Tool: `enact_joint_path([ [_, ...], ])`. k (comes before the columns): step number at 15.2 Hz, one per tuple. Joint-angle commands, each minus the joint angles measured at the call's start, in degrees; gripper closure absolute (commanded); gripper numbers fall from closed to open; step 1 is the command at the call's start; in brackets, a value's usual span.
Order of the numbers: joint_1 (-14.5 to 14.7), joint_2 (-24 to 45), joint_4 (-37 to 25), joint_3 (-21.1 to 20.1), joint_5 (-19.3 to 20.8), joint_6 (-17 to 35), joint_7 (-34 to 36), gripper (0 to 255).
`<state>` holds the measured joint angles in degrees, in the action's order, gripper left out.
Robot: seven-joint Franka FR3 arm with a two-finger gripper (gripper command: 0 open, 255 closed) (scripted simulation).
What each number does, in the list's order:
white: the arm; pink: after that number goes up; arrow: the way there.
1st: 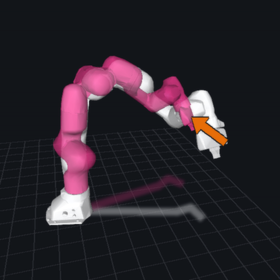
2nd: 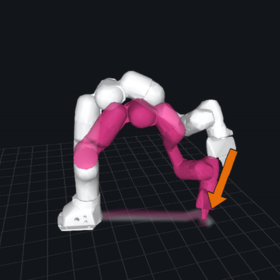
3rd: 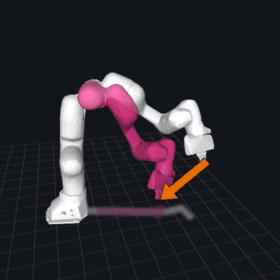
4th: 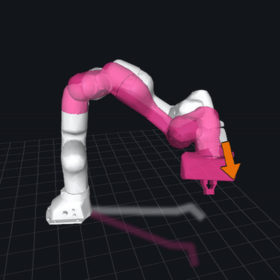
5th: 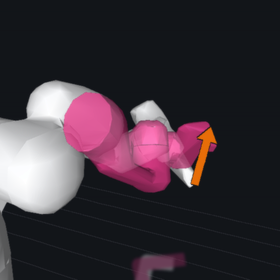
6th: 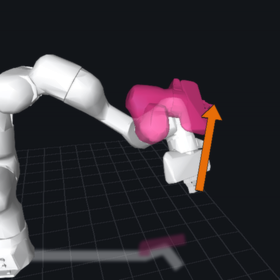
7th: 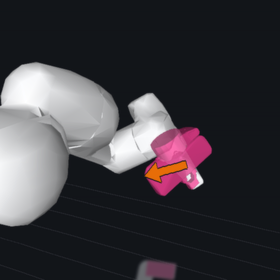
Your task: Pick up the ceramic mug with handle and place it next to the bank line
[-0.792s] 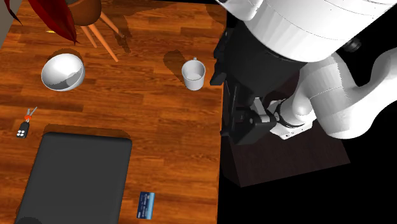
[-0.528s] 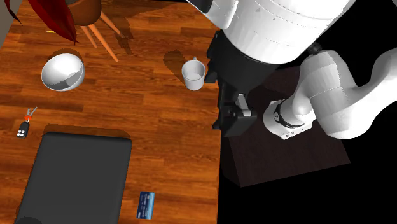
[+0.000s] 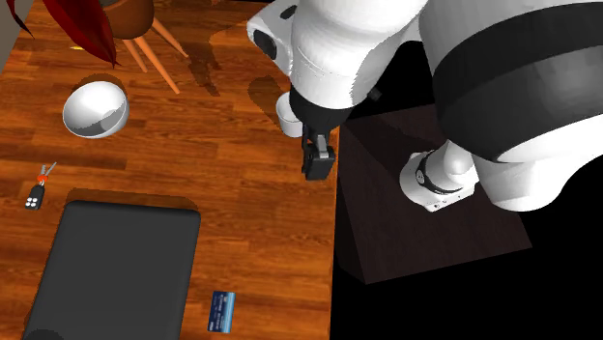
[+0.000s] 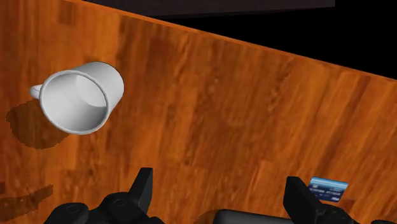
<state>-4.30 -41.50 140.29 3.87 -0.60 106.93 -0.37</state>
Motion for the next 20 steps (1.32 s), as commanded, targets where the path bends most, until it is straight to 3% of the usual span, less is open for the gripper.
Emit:
enact_joint_path([
  [1, -0.9, 2.0, 1.8, 0.8, 1.2, 2.6, -0.7, 0],
  [14, -7.7, 17.9, 8.2, 6.4, 10.2, 18.2, -3.6, 0],
  [20, -8.2, 21.3, 10.4, 7.2, 11.0, 23.6, -3.6, 0],
])
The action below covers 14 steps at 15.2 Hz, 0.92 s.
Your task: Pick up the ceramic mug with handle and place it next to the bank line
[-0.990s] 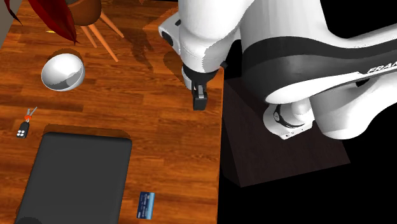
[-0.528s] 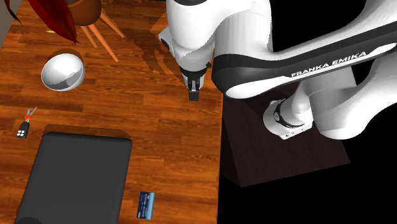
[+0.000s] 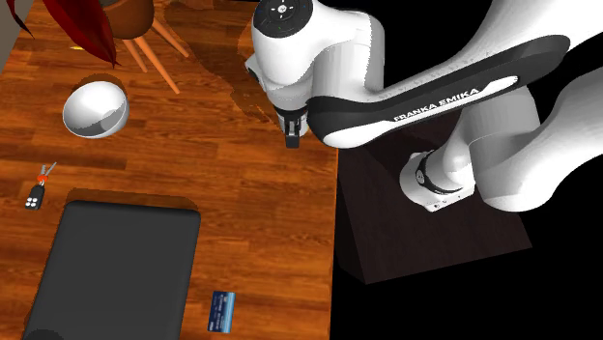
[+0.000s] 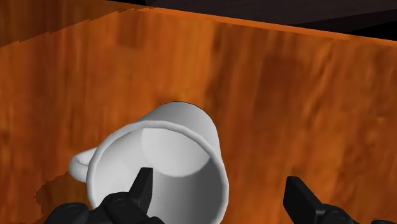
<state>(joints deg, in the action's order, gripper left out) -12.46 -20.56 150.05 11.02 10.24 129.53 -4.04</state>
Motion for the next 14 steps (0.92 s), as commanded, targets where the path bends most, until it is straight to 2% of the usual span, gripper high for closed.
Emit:
enact_joint_path([
  [1, -0.1, 0.9, 1.0, 0.2, 0.2, 1.9, 0.1, 0],
  [3, -0.1, 1.9, 1.5, 0.3, 0.3, 3.4, 0.1, 0],
  [10, -0.1, 1.9, 1.5, 0.3, 0.3, 3.4, 0.1, 0],
  [11, -0.1, 1.9, 1.5, 0.3, 0.3, 3.4, 0.1, 255],
  [14, -0.1, 1.9, 1.5, 0.3, 0.3, 3.4, 0.1, 255],
])
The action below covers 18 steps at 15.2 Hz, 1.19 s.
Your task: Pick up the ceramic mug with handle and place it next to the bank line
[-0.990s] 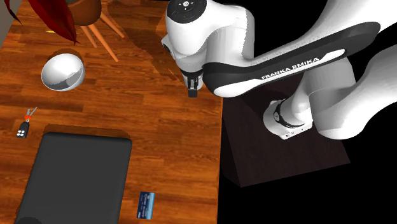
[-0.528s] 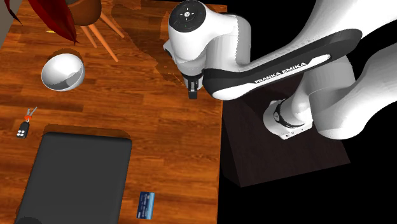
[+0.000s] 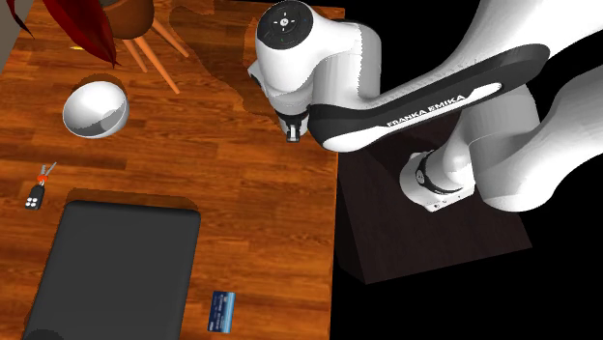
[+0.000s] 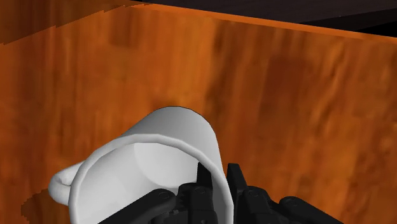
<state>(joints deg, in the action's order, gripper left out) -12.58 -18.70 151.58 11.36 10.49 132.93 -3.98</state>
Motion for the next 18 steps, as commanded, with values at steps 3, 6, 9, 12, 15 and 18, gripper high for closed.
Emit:
enact_joint_path([
  [3, 0.0, 0.0, 0.0, 0.0, 0.0, 0.0, 0.0, 255],
  [6, 0.0, 0.0, 0.0, 0.0, 0.0, 0.0, 0.0, 255],
  [9, 0.0, -1.7, -1.1, -0.2, -0.1, -2.8, -0.1, 255],
  [12, 0.1, -3.2, -2.3, -0.4, -0.3, -5.5, -0.3, 255],
  [15, 0.1, -4.6, -3.7, -0.6, -0.4, -8.2, -0.4, 255],
  [18, 0.1, -5.8, -5.1, -0.8, -0.6, -10.9, -0.6, 255],
])
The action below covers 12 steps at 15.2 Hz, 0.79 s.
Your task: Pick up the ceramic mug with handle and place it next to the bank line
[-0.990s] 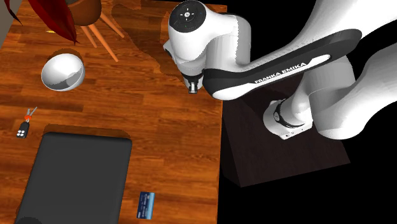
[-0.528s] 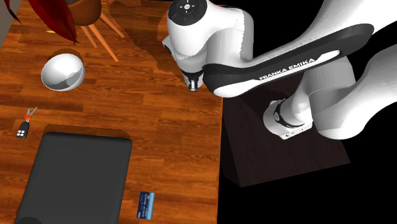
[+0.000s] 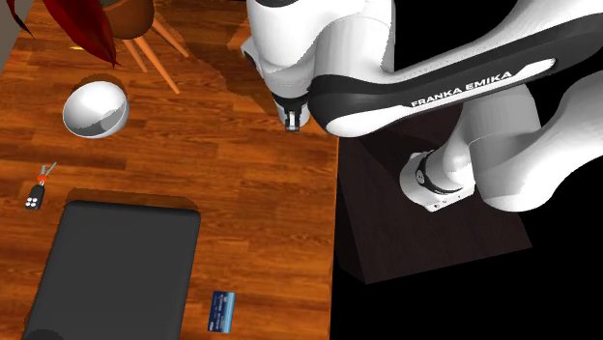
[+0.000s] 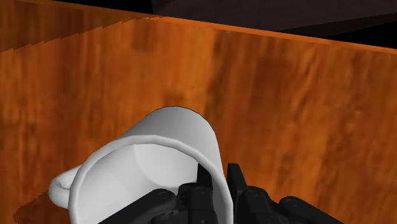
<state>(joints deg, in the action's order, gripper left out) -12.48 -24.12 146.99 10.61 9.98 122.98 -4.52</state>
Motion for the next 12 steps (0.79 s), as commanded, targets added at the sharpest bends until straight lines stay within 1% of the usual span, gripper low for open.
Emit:
enact_joint_path([
  [1, 0.0, -0.7, -1.1, -0.2, -0.1, -1.8, -0.1, 255],
  [12, 0.2, -3.7, -7.4, -0.9, -0.7, -11.1, -0.7, 255],
])
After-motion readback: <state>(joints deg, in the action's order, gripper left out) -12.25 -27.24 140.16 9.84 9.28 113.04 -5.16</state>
